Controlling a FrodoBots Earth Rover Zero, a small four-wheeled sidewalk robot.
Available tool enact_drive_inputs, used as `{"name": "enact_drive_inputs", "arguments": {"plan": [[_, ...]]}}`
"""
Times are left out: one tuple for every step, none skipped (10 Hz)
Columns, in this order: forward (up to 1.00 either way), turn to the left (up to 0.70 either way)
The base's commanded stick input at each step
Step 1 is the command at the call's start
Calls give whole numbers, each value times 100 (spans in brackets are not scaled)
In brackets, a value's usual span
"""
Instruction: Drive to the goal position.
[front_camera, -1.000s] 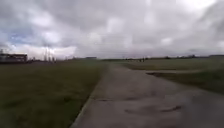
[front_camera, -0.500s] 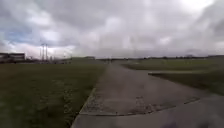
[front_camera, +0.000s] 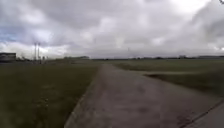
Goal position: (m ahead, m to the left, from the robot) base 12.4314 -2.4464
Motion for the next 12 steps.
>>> {"name": "enact_drive_inputs", "arguments": {"plan": [[100,0],[100,0],[100,0],[100,0],[100,0],[100,0],[100,0],[100,0],[100,0],[100,0],[100,0],[100,0]]}}
